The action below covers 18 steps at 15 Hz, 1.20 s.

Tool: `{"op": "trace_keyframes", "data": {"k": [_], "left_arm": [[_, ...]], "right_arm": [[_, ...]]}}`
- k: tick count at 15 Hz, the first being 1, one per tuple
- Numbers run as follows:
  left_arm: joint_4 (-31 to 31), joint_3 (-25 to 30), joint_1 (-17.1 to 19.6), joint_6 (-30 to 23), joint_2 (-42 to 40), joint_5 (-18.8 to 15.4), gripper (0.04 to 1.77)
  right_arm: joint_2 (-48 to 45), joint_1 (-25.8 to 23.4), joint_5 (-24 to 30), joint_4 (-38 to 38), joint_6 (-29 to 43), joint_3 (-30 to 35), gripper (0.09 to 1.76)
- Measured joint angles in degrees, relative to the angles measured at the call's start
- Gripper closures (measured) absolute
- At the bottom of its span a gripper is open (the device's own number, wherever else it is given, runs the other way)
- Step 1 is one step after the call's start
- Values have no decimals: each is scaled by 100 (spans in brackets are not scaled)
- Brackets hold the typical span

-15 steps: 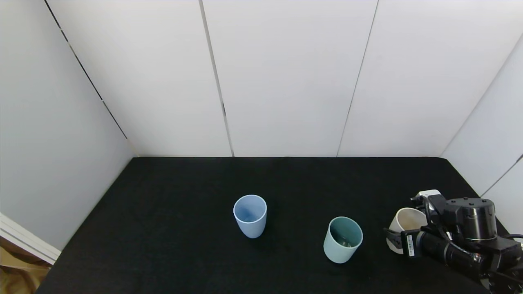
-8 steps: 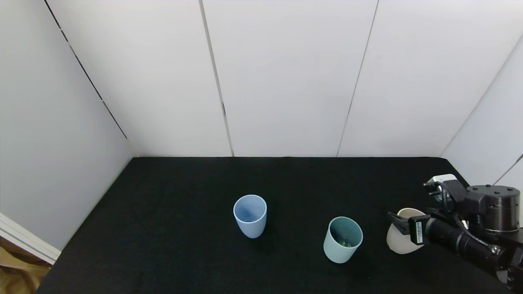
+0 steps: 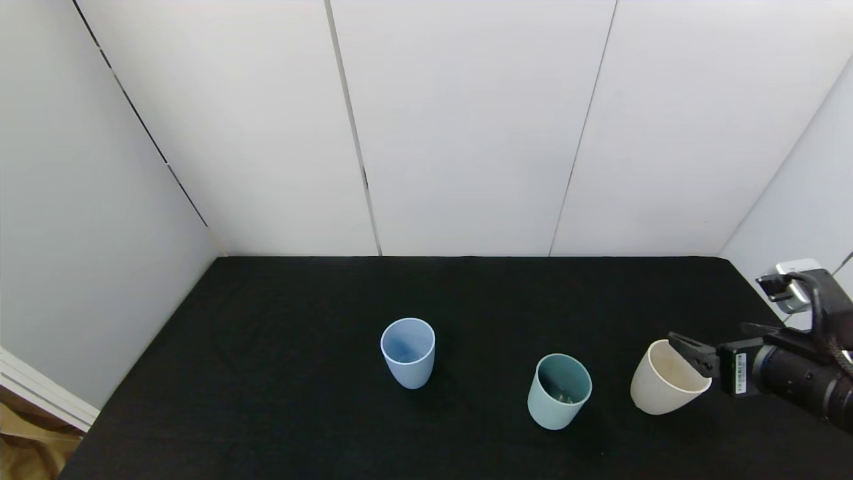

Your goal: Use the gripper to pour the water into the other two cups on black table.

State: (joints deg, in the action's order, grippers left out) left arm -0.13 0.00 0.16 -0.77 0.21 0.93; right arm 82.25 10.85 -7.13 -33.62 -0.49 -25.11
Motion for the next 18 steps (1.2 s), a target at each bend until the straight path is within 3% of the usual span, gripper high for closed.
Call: {"op": "trace_keyframes", "data": {"k": [5,13,18], "left_arm": [[-2,0,0,0,0,1,9],[-2,0,0,0,0,1,9],[-2,0,0,2,0,1,9]], "right_arm": [[-1331,-22,-135,1062,24,43,16],[-4361,-383,-57,3778,39,84,15],[-6133,-870,39,4418,18,607,15]]}}
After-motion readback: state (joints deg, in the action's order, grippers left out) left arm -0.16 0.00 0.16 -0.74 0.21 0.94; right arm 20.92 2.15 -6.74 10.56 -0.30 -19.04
